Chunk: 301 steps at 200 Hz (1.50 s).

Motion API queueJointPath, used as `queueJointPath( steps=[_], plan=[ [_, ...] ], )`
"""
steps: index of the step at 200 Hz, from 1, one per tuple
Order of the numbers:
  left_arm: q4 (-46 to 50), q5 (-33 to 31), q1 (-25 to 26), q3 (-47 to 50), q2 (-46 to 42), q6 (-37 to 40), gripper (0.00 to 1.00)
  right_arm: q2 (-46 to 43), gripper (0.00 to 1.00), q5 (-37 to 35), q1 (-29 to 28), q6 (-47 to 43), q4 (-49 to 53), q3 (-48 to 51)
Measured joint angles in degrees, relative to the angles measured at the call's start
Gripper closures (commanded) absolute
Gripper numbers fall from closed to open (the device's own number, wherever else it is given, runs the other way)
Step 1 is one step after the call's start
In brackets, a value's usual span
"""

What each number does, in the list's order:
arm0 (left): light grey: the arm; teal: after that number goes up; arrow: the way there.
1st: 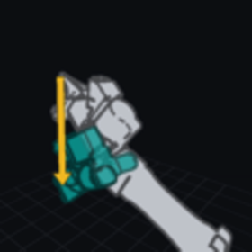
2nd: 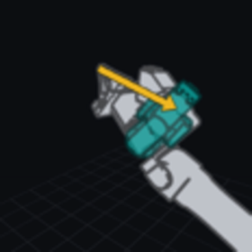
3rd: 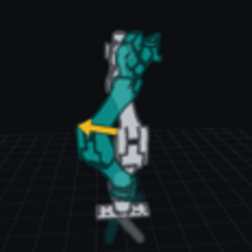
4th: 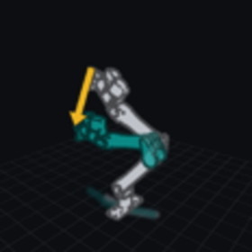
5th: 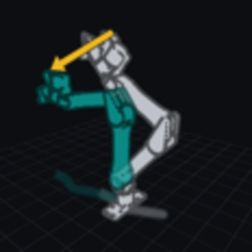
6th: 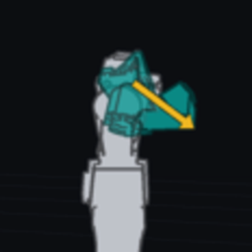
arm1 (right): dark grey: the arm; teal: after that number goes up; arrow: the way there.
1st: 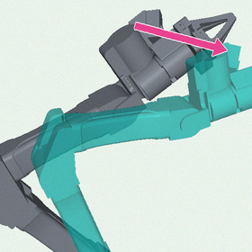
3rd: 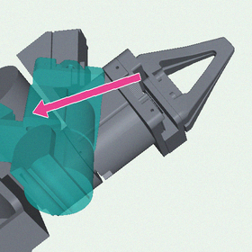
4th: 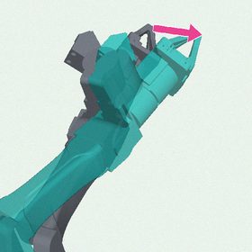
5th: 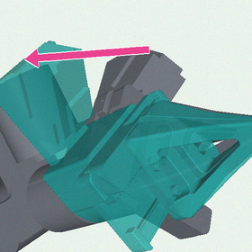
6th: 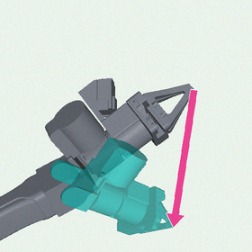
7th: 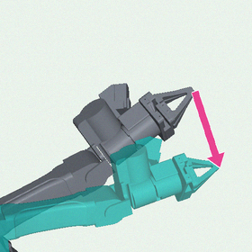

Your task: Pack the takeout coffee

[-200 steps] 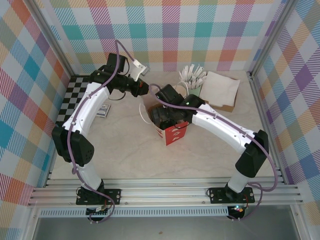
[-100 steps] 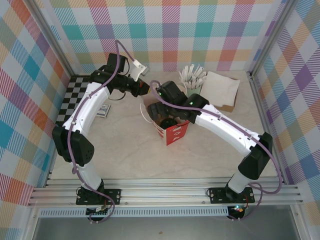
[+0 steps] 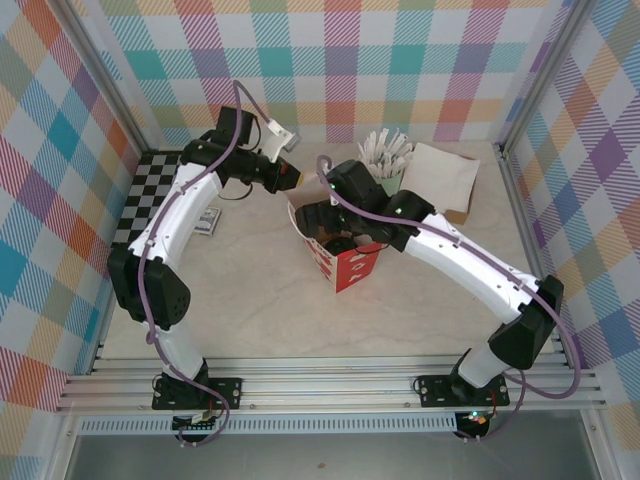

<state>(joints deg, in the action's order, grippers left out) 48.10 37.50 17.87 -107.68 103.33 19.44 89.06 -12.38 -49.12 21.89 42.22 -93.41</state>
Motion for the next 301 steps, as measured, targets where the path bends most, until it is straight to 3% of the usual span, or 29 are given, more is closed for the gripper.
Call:
queueJointPath(
  steps=[112, 144, 197, 235, 257, 278, 301],
  plan=[
    [-0.3, -4.3, 0.0, -0.1, 0.3, -4.9, 1.00, -1.3, 0.00, 13.2, 0.8, 1.9, 21.2, -7.5],
    [-0.2, -7.7, 0.0, -0.1, 0.3, -8.0, 1.00, -4.5, 0.00, 10.4, 1.5, 2.0, 27.4, -7.4],
    [-0.4, -10.3, 0.0, 0.7, 0.3, -10.4, 1.00, -10.9, 0.00, 0.4, 4.6, 17.9, 26.3, -2.6],
    [-0.4, -10.6, 0.0, 1.2, -0.2, -10.9, 1.00, -6.8, 0.01, -2.4, 4.6, 27.3, 23.5, -1.4],
    [-0.3, -10.6, 0.0, 1.2, -0.3, -10.9, 1.00, -1.4, 0.09, -4.1, 4.6, 31.5, 24.4, -4.6],
    [-0.2, -10.6, 0.0, 1.6, -0.5, -10.9, 1.00, 1.3, 0.38, -4.6, 4.6, 34.3, 24.2, -5.4],
    [-0.2, -11.2, 0.0, 1.8, -0.7, -11.8, 1.00, 1.9, 0.56, -4.7, 4.6, 36.0, 24.2, -5.3]
  ],
)
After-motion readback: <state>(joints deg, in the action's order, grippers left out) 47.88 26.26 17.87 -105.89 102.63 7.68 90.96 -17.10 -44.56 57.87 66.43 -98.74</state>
